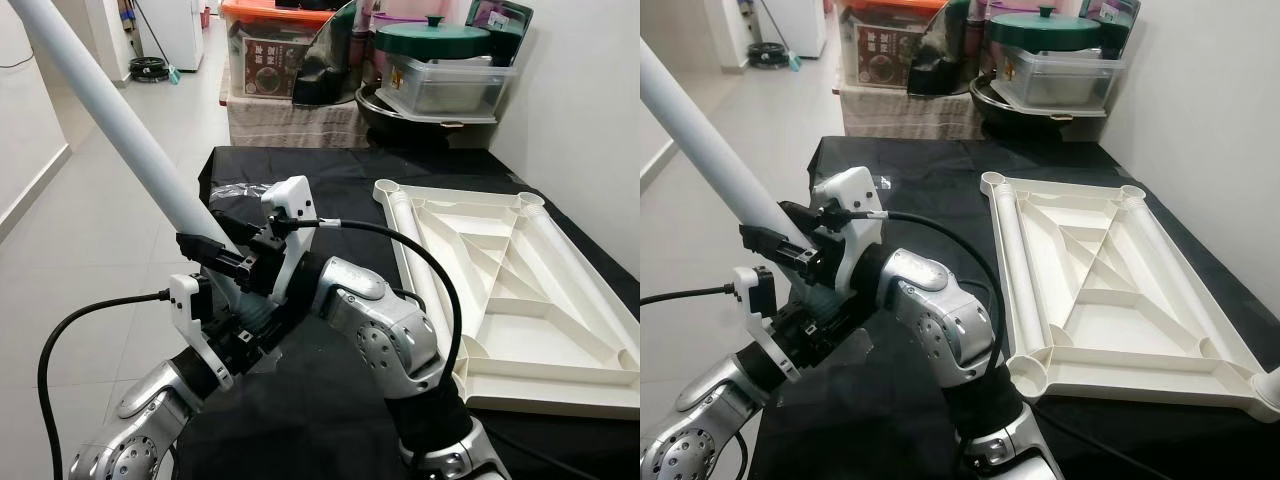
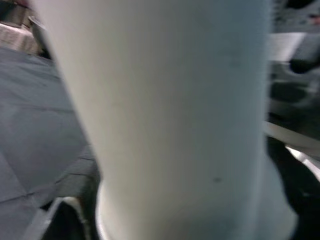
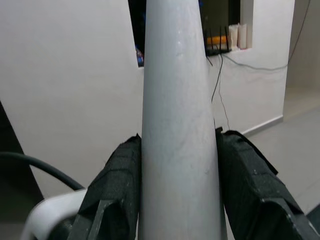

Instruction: Building children table

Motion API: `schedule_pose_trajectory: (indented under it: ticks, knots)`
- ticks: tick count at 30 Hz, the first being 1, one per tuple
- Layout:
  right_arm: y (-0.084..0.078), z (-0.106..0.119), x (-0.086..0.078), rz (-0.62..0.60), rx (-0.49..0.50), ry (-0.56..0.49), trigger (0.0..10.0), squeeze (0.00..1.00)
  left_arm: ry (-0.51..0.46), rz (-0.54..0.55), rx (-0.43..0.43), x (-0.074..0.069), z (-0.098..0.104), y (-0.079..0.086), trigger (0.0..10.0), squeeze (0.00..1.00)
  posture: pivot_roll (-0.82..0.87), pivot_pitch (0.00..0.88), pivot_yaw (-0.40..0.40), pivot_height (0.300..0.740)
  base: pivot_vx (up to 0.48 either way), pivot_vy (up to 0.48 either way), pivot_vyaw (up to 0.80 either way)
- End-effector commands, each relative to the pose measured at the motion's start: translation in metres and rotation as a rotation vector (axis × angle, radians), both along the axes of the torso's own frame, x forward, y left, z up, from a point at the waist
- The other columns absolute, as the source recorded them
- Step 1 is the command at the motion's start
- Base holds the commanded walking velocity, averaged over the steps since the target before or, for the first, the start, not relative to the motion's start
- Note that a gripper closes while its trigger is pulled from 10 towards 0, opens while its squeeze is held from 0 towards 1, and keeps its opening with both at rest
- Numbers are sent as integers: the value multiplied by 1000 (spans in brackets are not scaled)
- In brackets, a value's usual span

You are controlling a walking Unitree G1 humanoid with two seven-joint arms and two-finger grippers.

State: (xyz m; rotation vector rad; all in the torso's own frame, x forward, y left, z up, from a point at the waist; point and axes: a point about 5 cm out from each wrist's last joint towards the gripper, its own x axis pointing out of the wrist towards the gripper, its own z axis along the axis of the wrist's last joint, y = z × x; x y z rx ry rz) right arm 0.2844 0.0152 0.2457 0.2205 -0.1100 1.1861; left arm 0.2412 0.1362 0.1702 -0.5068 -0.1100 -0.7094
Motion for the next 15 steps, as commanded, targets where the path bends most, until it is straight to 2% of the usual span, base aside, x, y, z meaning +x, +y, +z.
schedule_pose_trajectory:
  ticks: [1,8,9,10,11,12,13,14,15]
  knots:
    - [4,1,-6,36,25,13,10000,0,-3,7,23,0,-2,1,0,0,74,0,-74,740,0,0,0]
    - [2,3,-5,24,35,14,10000,0,7,27,42,1,-4,2,0,0,77,0,-77,740,0,0,0]
    - [1,3,-5,23,37,15,10000,0,6,36,55,2,-4,2,4039,0,77,0,-77,740,0,0,0]
    - [0,3,-4,22,51,35,10000,0,1,41,82,2,-4,3,6549,0,77,0,-77,740,0,0,0]
    - [0,3,-4,22,51,35,10000,0,1,41,82,2,-4,3,6549,0,77,0,-77,740,0,0,0]
    - [-1,3,-3,18,56,47,10000,1000,0,42,107,2,-5,2,10000,0,82,0,-82,740,0,0,0]
    - [-1,3,-3,18,56,47,10000,1000,0,42,107,2,-5,2,10000,0,82,0,-82,740,0,0,0]
    - [-2,2,-1,6,34,48,10000,1000,-10,29,159,0,-6,1,10000,0,83,0,-83,740,0,0,0]
    - [-2,2,2,3,14,49,10000,933,-22,4,218,-3,-7,0,10000,0,83,0,-84,740,0,0,0]
